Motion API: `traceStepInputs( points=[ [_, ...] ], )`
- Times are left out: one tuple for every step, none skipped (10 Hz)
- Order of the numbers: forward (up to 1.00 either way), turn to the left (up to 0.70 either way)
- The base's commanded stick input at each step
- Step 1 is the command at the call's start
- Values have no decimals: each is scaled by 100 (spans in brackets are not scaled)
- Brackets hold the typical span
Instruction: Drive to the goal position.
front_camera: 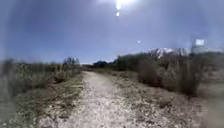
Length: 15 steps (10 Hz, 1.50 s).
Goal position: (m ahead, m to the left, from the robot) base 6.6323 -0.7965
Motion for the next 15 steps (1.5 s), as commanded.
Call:
traceStepInputs(
  points=[
    [70, 0],
    [70, 0],
    [70, 0],
    [70, 0],
    [70, 0],
    [70, 0],
    [70, 0],
    [70, 0],
    [70, 0],
    [70, 0],
    [70, 0],
    [70, 0],
    [70, 0],
    [70, 0],
    [70, 0]
  ],
)
